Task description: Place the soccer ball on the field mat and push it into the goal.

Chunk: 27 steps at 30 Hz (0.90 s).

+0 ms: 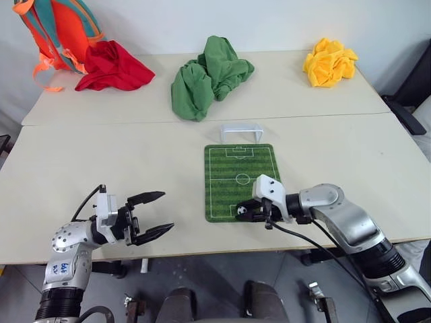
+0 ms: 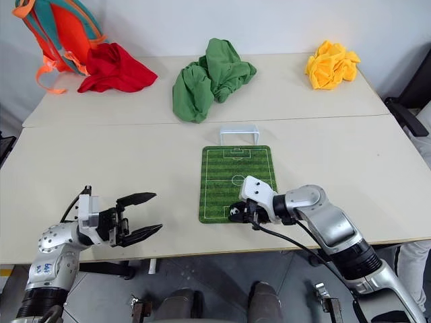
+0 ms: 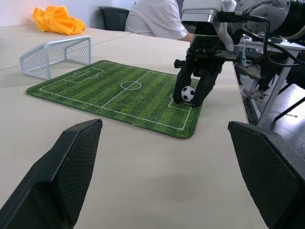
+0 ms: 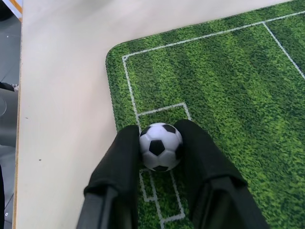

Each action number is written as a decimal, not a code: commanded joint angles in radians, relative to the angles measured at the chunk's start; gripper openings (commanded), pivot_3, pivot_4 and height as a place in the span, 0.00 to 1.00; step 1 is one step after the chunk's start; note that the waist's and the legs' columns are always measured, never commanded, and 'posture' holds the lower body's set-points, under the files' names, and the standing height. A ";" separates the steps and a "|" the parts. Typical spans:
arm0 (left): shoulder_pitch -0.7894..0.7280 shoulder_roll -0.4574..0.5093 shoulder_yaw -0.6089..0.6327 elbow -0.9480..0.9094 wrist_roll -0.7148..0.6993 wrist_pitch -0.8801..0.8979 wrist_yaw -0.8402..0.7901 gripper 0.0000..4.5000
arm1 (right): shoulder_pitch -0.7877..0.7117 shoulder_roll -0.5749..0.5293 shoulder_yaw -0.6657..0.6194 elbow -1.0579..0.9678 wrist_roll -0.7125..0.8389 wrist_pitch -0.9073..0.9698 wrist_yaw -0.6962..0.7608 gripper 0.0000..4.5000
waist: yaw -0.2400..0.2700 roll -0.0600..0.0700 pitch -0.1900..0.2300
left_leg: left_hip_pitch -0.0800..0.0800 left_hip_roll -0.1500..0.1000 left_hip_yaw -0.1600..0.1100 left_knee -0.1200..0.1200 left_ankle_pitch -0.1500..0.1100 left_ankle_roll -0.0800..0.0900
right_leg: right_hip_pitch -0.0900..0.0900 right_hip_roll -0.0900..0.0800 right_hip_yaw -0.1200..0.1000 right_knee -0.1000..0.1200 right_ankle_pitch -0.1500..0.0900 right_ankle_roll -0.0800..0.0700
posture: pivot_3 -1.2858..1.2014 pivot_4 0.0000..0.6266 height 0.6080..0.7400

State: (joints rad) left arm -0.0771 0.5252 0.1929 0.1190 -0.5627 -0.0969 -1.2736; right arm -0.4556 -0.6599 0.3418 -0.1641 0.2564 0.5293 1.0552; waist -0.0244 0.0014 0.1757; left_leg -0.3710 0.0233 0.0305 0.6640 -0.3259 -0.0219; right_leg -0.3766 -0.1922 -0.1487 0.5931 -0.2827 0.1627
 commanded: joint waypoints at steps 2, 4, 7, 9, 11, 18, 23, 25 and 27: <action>-0.010 0.006 0.008 -0.026 -0.009 -0.005 0.000 1.00 | 0.012 0.003 -0.036 0.011 -0.005 -0.021 -0.012 0.61 | 0.000 0.000 0.000 | 0.000 0.000 0.000 0.000 0.000 0.000 | 0.000 0.000 0.000 0.000 0.000 0.000 | 0.52 0.24 1.00; -0.013 0.004 0.007 -0.025 -0.007 -0.005 0.002 1.00 | 0.012 -0.002 -0.044 -0.002 0.002 -0.023 -0.009 0.61 | 0.000 0.000 0.000 | 0.000 0.000 0.000 0.001 0.000 0.000 | 0.000 0.000 0.000 0.000 0.000 0.000 | 0.52 0.24 1.00; -0.018 0.002 0.004 -0.024 -0.006 -0.005 0.003 1.00 | 0.009 -0.006 -0.053 -0.018 0.010 -0.015 -0.005 0.61 | 0.000 0.000 0.000 | 0.000 0.000 0.000 0.000 0.000 0.000 | 0.000 0.000 0.000 0.000 0.000 0.000 | 0.52 0.24 1.00; -0.021 -0.002 0.000 -0.025 -0.005 -0.006 0.005 1.00 | 0.003 -0.012 -0.062 -0.039 0.016 -0.011 0.003 0.61 | 0.000 0.000 0.000 | 0.000 0.000 0.000 0.000 0.000 0.000 | 0.000 0.000 0.000 0.000 0.000 0.000 | 0.52 0.24 1.00; -0.025 -0.005 -0.003 -0.023 -0.004 -0.007 0.006 1.00 | -0.005 -0.017 -0.073 -0.064 0.024 -0.001 0.010 0.61 | 0.001 0.000 0.000 | 0.000 0.000 0.000 0.000 0.000 0.000 | 0.000 0.000 0.000 0.000 0.000 0.000 | 0.52 0.24 1.00; -0.038 -0.015 -0.012 -0.011 -0.005 -0.012 -0.001 1.00 | -0.057 -0.032 -0.115 -0.159 0.073 0.071 0.011 0.61 | 0.001 0.000 0.000 | 0.000 0.001 0.000 0.000 0.000 0.000 | 0.000 0.001 0.000 0.000 0.000 0.000 | 0.52 0.24 1.00; -0.048 -0.017 -0.011 -0.001 -0.009 -0.015 -0.014 1.00 | -0.022 -0.065 -0.153 -0.240 0.119 0.095 0.024 0.33 | 0.005 0.000 0.000 | 0.000 0.003 0.000 0.000 -0.001 -0.002 | 0.000 0.004 0.000 -0.001 0.000 0.000 | 0.52 0.24 1.00; -0.051 -0.017 -0.010 0.004 -0.010 -0.017 -0.019 1.00 | 0.011 -0.082 -0.151 -0.271 0.129 0.110 0.022 0.18 | 0.009 0.000 0.000 | 0.000 0.005 0.000 0.000 -0.002 -0.003 | 0.000 0.005 0.000 -0.002 0.000 -0.001 | 0.52 0.24 1.00; -0.054 -0.015 -0.009 0.009 -0.011 -0.019 -0.026 1.00 | 0.038 -0.097 -0.143 -0.291 0.128 0.114 0.021 0.01 | 0.017 0.000 0.000 | 0.000 0.006 0.000 0.000 -0.003 -0.003 | 0.000 0.006 0.000 -0.002 0.000 -0.001 | 0.52 0.24 1.00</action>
State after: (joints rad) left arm -0.1264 0.5083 0.1769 0.1327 -0.5626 -0.1009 -1.2882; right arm -0.4193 -0.7432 0.2140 -0.4087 0.3670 0.6390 1.0726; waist -0.0072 0.0013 0.1758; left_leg -0.3711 0.0289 0.0309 0.6641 -0.3287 -0.0248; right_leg -0.3766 -0.1860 -0.1486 0.5904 -0.2824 0.1617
